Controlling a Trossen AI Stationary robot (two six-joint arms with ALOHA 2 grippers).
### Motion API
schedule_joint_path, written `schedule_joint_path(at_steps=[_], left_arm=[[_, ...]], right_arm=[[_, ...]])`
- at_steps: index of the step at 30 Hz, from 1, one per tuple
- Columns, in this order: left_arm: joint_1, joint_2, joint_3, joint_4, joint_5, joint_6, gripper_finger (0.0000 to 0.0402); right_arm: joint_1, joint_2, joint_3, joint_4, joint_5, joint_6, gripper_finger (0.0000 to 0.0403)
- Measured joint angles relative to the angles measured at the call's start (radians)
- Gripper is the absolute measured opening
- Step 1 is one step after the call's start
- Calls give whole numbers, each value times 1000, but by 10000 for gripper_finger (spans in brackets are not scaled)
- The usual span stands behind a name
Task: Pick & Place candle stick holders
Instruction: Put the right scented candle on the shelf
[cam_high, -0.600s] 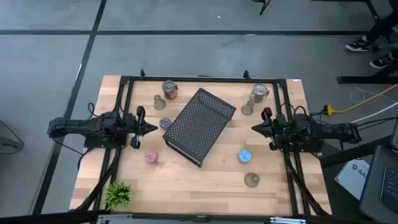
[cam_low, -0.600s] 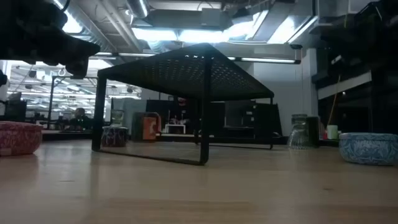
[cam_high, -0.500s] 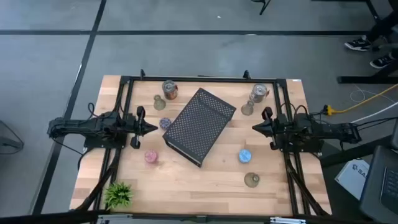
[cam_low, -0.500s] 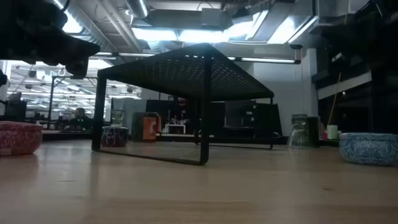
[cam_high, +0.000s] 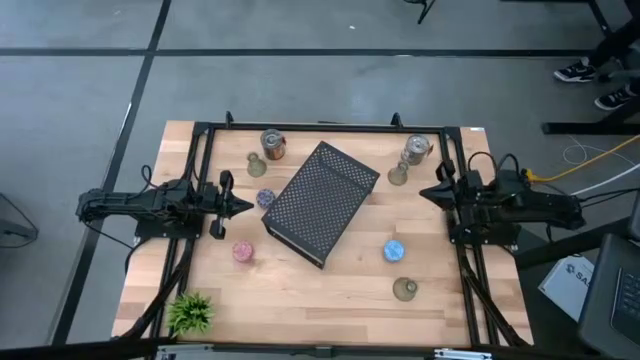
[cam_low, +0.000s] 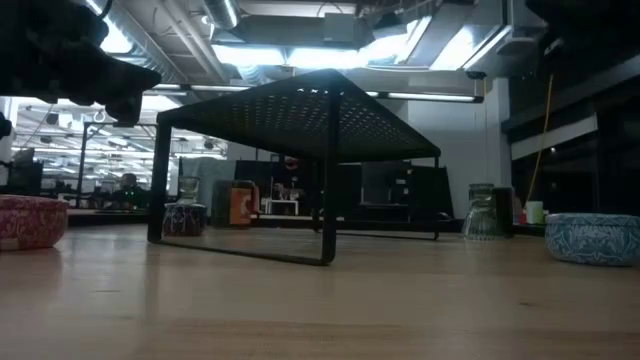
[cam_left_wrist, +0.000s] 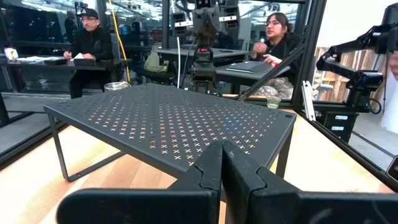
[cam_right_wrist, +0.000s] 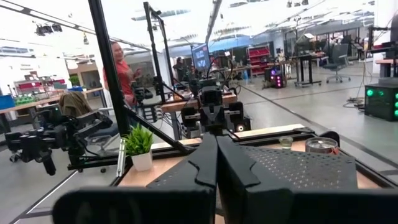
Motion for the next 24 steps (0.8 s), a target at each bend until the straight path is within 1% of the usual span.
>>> schedule_joint_path(at_steps=[9,24], left_arm=[[0,0,0,0,0,0,2],[0,0,0,0,0,0,2]], right_arm=[[0,138,188,-73,30,22,5],[0,467,465,-84,95,16,5]])
